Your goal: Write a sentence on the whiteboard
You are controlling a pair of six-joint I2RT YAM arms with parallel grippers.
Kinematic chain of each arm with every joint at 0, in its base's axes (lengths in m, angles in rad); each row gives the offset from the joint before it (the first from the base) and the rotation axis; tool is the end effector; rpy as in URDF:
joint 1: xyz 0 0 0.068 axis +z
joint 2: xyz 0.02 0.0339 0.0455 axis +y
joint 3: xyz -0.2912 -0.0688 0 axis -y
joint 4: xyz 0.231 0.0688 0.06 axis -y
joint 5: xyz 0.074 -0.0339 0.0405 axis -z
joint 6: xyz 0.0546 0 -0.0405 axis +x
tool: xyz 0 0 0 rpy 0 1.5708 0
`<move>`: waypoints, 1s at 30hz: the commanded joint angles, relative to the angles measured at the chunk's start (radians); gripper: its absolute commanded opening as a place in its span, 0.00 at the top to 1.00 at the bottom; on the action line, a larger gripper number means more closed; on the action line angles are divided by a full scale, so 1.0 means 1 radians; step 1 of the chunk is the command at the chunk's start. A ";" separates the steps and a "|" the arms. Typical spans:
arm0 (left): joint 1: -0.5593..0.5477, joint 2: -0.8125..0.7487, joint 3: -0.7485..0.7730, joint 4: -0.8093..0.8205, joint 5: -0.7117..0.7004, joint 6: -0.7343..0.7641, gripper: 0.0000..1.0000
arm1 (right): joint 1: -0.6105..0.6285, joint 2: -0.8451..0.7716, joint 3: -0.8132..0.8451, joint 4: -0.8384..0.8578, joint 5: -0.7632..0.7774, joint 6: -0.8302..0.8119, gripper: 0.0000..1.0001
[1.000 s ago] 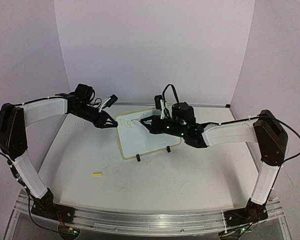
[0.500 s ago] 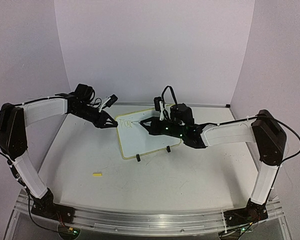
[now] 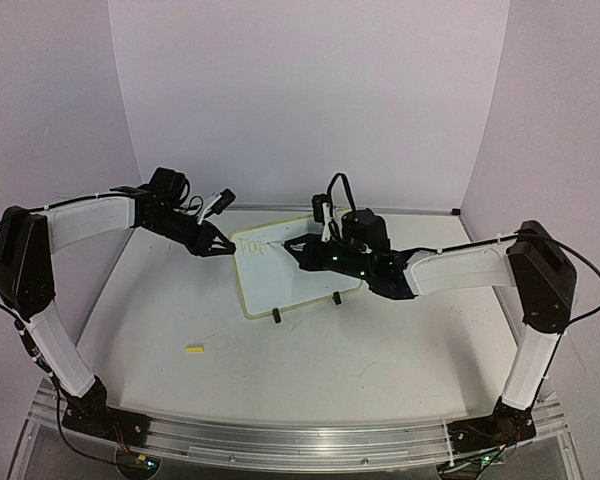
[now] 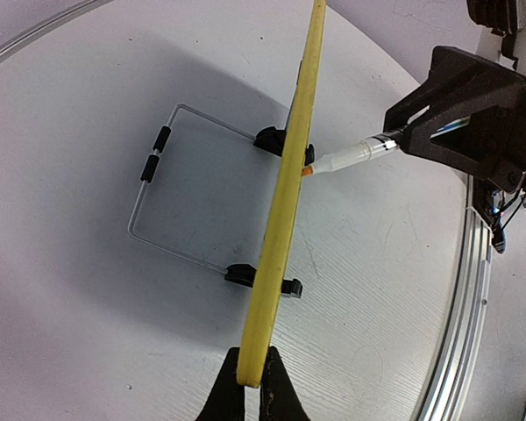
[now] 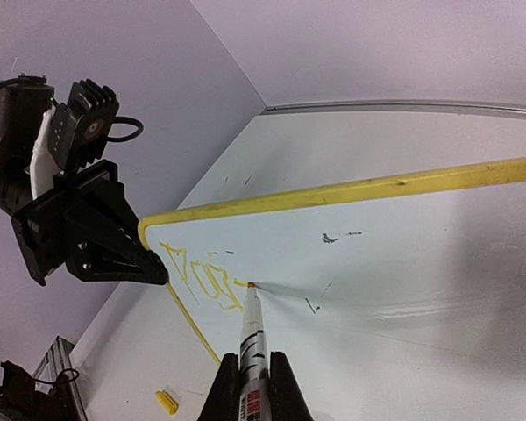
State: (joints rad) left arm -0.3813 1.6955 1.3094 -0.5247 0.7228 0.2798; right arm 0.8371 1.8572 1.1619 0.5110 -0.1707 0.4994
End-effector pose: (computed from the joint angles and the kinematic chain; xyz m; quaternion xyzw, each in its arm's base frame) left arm 0.3238 -0.1687 0.2802 0.3956 0.7998 -0.3495 0.2857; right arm 0.2902 0.3358 0.2675 -0.1825 0.7463 0.4460 0.4591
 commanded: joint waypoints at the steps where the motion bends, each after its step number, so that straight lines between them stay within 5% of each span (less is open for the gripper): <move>1: -0.026 0.005 0.017 -0.051 -0.050 0.026 1.00 | -0.011 -0.037 -0.007 0.008 0.060 -0.002 1.00; 10: -0.025 0.003 0.017 -0.051 -0.049 0.026 1.00 | -0.011 -0.073 -0.010 0.086 -0.075 -0.006 1.00; 30: -0.025 0.005 0.019 -0.050 -0.049 0.026 1.00 | -0.011 0.030 0.074 0.025 -0.033 -0.007 1.00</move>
State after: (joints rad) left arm -0.3817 1.6955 1.3094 -0.5255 0.7238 0.2806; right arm 0.8291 1.8657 1.2011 0.5492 -0.2259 0.4976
